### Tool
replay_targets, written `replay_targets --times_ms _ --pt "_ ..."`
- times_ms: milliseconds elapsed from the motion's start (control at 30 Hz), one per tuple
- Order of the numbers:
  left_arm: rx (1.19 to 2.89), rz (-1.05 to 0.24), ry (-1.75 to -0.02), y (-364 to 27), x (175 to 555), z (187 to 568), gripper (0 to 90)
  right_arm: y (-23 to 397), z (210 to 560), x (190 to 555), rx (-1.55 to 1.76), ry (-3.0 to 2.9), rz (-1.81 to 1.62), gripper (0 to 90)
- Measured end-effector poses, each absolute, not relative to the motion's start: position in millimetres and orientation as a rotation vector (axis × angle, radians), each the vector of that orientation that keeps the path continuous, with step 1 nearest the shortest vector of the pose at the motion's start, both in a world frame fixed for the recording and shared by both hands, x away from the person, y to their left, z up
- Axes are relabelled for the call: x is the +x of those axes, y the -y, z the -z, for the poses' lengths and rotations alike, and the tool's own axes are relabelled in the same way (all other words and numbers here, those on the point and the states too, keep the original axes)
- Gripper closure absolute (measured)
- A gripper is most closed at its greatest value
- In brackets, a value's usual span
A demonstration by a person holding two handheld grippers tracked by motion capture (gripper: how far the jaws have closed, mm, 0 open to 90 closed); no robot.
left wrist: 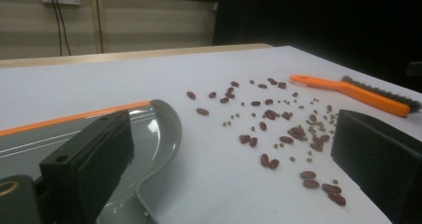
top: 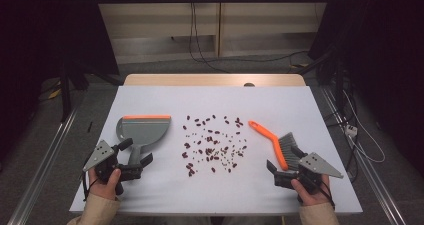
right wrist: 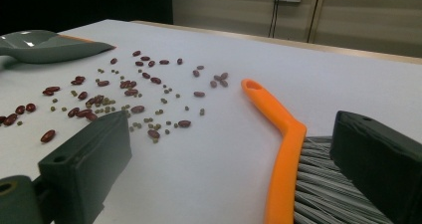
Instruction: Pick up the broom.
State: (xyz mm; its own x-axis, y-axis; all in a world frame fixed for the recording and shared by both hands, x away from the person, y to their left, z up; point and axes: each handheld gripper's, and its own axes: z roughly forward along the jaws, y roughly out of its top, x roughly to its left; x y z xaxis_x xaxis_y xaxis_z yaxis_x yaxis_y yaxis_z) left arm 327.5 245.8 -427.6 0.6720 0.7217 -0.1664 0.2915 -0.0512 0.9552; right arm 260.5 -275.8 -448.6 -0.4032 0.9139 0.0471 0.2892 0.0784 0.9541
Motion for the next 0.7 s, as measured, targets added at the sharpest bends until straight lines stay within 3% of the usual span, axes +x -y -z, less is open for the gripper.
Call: replay_targets --times_ms 700 --pt "1.642 -0.427 -0.836 -246 328 428 3.1 278 445 276 1.214 -1.787 -1.345 3.2"
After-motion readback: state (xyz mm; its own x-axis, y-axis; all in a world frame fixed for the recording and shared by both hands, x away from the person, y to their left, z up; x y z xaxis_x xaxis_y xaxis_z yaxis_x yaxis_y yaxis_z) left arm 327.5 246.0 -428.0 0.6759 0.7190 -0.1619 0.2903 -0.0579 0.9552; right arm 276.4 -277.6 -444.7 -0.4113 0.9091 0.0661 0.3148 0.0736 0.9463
